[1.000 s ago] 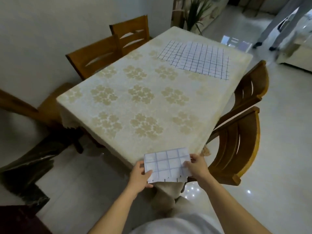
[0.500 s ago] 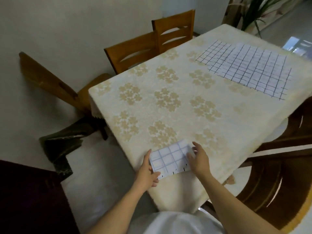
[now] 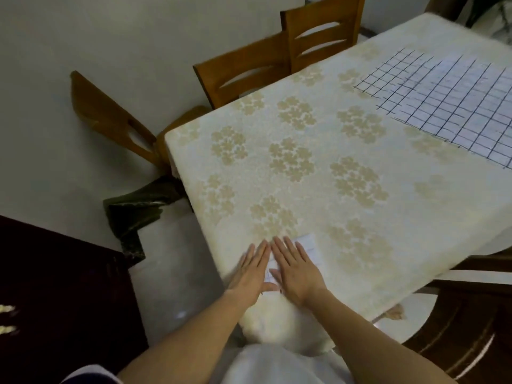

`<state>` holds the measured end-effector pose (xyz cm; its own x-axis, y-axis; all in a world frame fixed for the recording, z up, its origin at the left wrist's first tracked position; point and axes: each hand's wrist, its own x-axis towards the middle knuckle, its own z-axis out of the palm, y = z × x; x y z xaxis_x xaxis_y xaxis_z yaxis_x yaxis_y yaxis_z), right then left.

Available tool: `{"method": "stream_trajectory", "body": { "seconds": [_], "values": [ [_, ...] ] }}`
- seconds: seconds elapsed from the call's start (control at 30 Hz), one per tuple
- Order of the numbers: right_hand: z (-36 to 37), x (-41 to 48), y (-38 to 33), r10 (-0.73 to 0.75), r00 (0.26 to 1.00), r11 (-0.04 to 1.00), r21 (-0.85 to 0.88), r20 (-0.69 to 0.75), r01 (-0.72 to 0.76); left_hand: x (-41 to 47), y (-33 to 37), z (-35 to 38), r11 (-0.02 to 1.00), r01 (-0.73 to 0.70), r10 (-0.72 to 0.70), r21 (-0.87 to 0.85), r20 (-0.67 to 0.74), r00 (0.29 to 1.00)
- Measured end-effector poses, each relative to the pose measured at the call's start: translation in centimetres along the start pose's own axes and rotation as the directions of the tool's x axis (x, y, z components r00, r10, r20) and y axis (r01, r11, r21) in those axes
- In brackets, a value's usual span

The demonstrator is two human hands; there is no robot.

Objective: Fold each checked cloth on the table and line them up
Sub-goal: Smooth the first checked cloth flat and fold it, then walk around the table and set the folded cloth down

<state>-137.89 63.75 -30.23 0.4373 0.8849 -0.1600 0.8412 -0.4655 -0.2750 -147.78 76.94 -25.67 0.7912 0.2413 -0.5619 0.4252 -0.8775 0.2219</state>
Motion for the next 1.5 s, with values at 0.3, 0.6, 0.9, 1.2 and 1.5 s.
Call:
{"method": "stream_trajectory", "body": {
  "seconds": [0.3,0.6,0.9,1.2,1.5],
  "values": [
    [-0.6,-1.1,1.7,0.18,0.983,0.984,-0.015,0.018,-0.18,-0.5,-0.2,0.9,0.944,0.163,-0.166,0.288,-0.014,0.986],
    [-1.6,-1.6,2.9,0.222,0.97,0.975,-0.027,0.101,-0.22,-2.5,-0.2,1.2,0.922,0.247,-0.273,0.299,0.05,0.961],
    [-6.3,-3.4,-1.1,0.38,0.925,0.853,0.385,0.002,-0.351,-5.4,0.8,-0.3,0.991,0.127,-0.111,0.035,-0.289,0.951],
    [-9.6,-13.9,-6.9,0.465,0.865,0.868,0.286,-0.188,-0.405,-12.6,2.7,-1.0,0.961,-0.193,0.113,-0.2,-0.356,0.928],
    [-13.1,-22.7,-9.5,0.488,0.837,0.866,0.258,-0.247,-0.428,-18.4,4.8,0.4,0.875,-0.371,0.223,-0.312,-0.419,0.88]
  ]
}}
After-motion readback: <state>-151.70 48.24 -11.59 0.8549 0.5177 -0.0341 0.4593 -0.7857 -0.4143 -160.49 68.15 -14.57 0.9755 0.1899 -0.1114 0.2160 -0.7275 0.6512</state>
